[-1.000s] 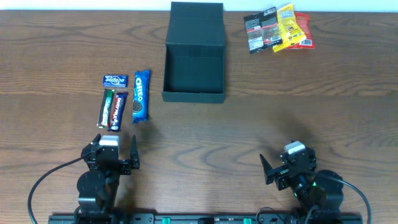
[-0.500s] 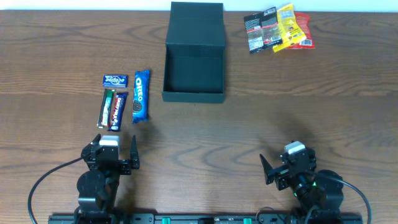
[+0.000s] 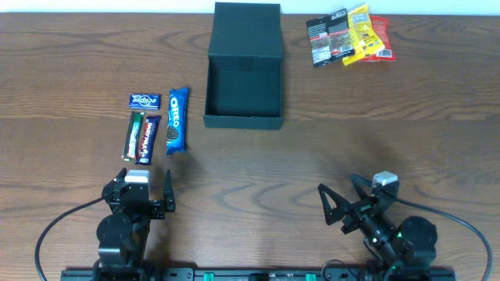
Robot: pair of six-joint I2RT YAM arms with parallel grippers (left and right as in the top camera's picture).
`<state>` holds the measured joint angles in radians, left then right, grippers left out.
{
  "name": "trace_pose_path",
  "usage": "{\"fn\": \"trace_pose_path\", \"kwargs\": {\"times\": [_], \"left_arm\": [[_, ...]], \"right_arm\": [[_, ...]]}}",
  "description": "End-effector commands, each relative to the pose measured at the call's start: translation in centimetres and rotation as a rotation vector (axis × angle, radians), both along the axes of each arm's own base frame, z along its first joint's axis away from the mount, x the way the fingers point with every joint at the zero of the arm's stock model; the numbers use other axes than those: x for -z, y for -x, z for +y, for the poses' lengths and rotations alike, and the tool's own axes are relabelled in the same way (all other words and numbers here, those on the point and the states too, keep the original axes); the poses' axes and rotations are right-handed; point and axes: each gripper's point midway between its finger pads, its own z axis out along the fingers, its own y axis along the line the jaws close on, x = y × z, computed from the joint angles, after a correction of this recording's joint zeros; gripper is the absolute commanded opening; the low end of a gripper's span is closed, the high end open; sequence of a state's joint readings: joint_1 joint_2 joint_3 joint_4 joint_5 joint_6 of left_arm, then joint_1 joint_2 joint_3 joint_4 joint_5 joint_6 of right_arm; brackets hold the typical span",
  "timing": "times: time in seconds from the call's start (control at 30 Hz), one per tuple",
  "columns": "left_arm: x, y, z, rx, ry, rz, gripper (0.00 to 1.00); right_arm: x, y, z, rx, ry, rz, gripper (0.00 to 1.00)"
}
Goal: Pack container
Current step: 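Move the right gripper toward the black box's right wall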
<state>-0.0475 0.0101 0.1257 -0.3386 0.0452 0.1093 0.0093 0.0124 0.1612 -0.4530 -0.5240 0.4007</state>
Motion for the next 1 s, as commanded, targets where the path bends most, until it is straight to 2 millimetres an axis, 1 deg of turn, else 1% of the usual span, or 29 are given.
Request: {"fn": "trace_pose_path", "kwargs": {"times": [0.0, 0.07, 0.13, 0.2, 0.27, 0.33, 0.47, 0.53, 0.6, 0.7, 0.77, 0.83, 0.97], "left_arm": [[1.1, 0.0, 0.0, 0.004, -0.014, 0.023, 0.96], [1.1, 0.0, 0.0, 0.004, -0.015, 0.023, 0.95], [1.1, 0.0, 0.0, 0.004, -0.014, 0.023, 0.95], [1.1, 0.0, 0.0, 0.004, -0.014, 0.023, 0.95], [1.1, 0.0, 0.0, 0.004, -0.014, 0.023, 0.95], [1.1, 0.0, 0.0, 0.004, -0.014, 0.023, 0.96], [1.1, 0.0, 0.0, 0.004, -0.014, 0.023, 0.95], [1.1, 0.0, 0.0, 0.004, -0.014, 0.023, 0.96], [1.1, 0.0, 0.0, 0.004, -0.015, 0.023, 0.95], [1.1, 0.0, 0.0, 0.004, -0.014, 0.023, 0.95], [1.1, 0.0, 0.0, 0.004, -0.014, 0.023, 0.95], [1.1, 0.0, 0.0, 0.004, -0.015, 0.023, 0.95], [1.1, 0.0, 0.0, 0.004, -0.014, 0.023, 0.95]], "right_arm": [[-0.5, -0.6, -0.9, 0.097, -0.125, 0.05, 0.99], [-1.3, -1.1, -1.5, 0.138, -0.135, 0.02, 0.99], [-1.7, -1.3, -1.4, 0.126, -0.111, -0.011, 0.99], [-1.5, -1.6, -1.0, 0.092, -0.086, -0.01, 0.99], [-1.3, -2.2, -0.6, 0.067, -0.089, 0.016, 0.99], [-1.2, -3.1, -0.3, 0.048, -0.079, 0.04, 0.99], [-1.6, -5.8, 0.1, 0.017, 0.007, 0.091, 0.99], [-2.0, -7.6, 0.3, 0.006, 0.059, 0.121, 0.99], [-2.7, -9.7, 1.0, -0.036, 0.112, 0.139, 0.99], [-3.1, -13.9, 2.6, -0.095, 0.158, 0.188, 0.99], [-3.2, -16.5, 3.8, -0.127, 0.169, 0.219, 0.99], [-3.1, -19.0, 5.6, -0.179, 0.204, 0.234, 0.99], [-2.3, -23.1, 8.6, -0.209, 0.312, 0.265, 0.99]]}}
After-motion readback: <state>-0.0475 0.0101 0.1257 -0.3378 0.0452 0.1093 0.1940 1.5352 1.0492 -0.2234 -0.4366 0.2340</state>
